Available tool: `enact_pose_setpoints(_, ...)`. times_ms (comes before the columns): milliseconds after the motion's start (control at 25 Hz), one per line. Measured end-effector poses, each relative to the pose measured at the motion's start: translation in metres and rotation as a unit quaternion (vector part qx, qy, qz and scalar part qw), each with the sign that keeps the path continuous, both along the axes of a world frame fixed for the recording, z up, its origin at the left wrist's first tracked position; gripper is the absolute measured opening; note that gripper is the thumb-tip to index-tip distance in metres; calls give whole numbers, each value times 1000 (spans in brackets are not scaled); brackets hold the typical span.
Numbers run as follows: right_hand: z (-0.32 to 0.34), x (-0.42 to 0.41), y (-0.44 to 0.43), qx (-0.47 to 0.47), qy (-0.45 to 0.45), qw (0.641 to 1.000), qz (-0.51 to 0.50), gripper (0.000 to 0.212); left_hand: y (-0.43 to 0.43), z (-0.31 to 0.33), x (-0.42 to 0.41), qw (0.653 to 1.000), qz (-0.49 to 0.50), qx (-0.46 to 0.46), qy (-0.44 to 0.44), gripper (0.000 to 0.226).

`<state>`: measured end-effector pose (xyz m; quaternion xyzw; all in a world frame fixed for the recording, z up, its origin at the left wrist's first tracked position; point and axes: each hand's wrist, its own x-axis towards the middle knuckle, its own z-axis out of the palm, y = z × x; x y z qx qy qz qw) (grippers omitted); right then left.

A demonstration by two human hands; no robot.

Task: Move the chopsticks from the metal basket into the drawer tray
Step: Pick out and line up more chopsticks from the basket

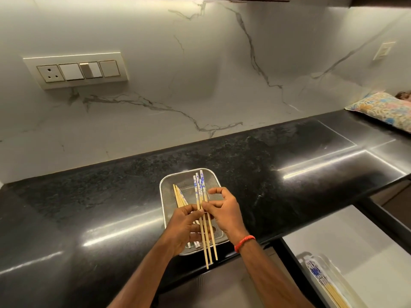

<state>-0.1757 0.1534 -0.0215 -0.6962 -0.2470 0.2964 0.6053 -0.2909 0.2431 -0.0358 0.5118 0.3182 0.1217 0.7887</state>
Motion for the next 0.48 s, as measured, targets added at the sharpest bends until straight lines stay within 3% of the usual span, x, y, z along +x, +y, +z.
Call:
enact_pose_setpoints(120, 0, 2, -13, 15, 15, 1000, -12, 36, -9, 0, 6, 1000, -15, 6, 0, 17)
enact_pose_setpoints(320, 1, 8, -36, 56, 151, 987, -18, 37, -24, 1, 14, 998, -41, 43, -7, 19)
enact_pose_setpoints(480, 2, 19, -59, 51, 186, 981, -8, 42, -47, 1, 22, 994, -73, 77, 9, 21)
